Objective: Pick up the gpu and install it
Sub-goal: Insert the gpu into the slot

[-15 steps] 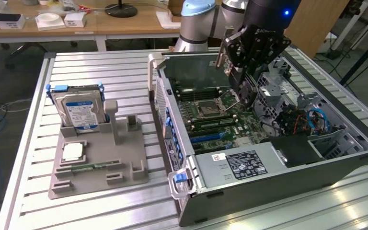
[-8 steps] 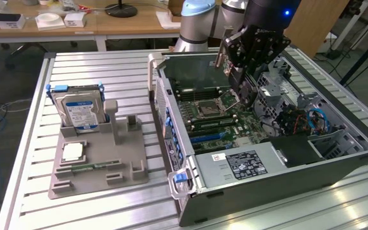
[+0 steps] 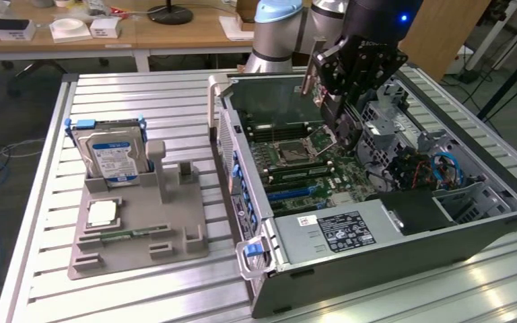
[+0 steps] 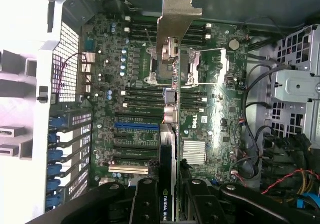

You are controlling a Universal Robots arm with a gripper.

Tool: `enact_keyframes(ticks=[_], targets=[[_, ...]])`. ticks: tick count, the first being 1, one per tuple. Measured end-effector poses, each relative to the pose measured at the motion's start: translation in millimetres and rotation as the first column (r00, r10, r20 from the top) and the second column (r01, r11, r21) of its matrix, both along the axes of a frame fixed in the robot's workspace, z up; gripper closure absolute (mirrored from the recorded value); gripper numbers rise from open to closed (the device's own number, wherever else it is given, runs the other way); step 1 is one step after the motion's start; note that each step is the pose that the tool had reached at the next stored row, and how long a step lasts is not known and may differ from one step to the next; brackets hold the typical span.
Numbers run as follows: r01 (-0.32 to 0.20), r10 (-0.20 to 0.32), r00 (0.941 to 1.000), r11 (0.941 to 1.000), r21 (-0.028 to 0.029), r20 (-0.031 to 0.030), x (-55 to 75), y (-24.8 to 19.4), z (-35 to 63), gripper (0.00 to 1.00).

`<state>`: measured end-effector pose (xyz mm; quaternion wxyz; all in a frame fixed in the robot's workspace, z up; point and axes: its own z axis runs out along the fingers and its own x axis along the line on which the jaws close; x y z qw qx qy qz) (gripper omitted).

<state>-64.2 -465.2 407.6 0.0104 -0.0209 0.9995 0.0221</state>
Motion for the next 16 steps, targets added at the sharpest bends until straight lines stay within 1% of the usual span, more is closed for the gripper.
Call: enact_keyframes(ticks=[16], targets=[[-0.057, 0.057, 0.9983, 0.9983, -0.0001, -0.0001, 0.0, 0.0, 0.0, 0.74]])
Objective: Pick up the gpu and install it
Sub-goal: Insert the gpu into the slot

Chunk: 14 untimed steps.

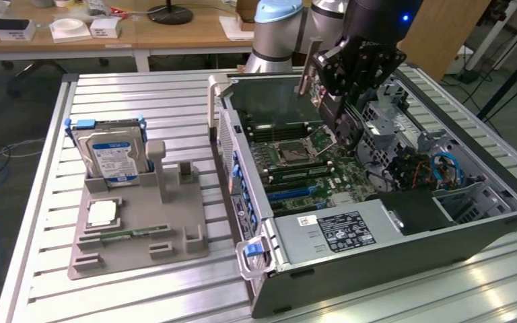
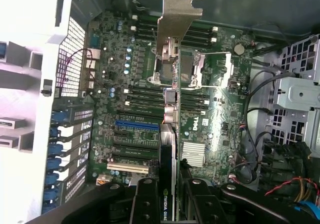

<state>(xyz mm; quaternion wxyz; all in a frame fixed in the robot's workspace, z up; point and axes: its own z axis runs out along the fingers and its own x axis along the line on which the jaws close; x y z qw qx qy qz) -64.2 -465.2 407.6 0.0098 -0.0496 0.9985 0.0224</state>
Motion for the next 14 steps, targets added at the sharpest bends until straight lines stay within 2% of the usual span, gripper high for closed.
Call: enact_keyframes(ticks=[14], targets=[[-0.048, 0.048, 0.9988, 0.9988, 0.0001, 0.0000, 0.0, 0.0, 0.0, 0.74]])
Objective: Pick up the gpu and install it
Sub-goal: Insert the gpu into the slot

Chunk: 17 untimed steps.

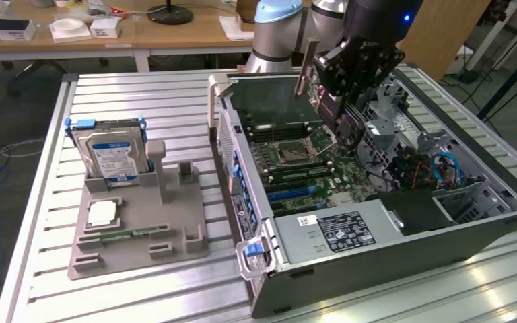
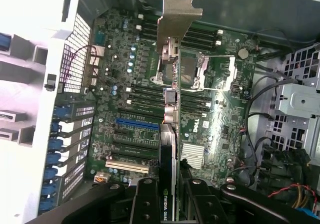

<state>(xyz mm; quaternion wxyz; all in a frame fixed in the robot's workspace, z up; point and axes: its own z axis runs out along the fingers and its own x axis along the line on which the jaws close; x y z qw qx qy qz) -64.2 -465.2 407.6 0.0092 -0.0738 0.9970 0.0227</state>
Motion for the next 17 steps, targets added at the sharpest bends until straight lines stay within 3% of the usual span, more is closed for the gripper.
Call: enact_keyframes(ticks=[17], targets=[[-0.058, 0.058, 0.9983, 0.9983, 0.0000, 0.0000, 0.0, 0.0, 0.0, 0.74]])
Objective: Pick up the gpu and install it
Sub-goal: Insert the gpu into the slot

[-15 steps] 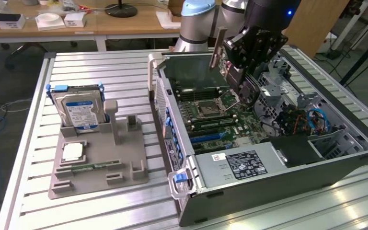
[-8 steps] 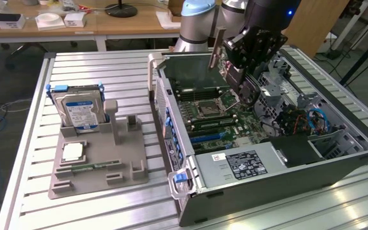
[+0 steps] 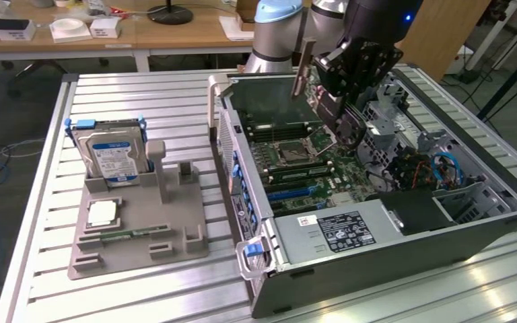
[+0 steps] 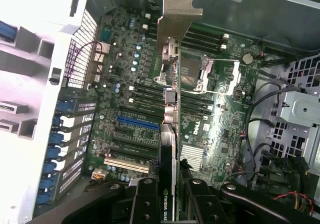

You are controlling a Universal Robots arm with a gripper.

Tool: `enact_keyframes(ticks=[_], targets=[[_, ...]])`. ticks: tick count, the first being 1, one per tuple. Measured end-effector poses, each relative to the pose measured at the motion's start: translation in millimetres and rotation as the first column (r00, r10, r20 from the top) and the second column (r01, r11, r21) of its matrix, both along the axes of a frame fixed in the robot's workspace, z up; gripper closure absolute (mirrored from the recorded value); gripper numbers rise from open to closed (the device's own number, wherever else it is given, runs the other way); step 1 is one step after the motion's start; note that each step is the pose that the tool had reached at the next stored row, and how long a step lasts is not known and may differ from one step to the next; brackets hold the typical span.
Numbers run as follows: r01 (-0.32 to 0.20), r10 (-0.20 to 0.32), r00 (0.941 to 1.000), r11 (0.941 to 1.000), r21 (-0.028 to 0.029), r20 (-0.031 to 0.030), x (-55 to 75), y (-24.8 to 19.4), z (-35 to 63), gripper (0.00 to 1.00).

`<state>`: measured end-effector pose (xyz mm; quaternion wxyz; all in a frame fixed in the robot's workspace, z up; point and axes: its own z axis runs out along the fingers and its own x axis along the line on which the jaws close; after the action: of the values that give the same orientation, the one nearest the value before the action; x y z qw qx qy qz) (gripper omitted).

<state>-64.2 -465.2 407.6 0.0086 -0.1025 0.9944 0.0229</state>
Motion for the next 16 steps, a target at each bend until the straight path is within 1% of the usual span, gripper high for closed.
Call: enact_keyframes(ticks=[16], targets=[[-0.053, 0.053, 0.9986, 0.9986, -0.0001, 0.0000, 0.0, 0.0, 0.0, 0.74]])
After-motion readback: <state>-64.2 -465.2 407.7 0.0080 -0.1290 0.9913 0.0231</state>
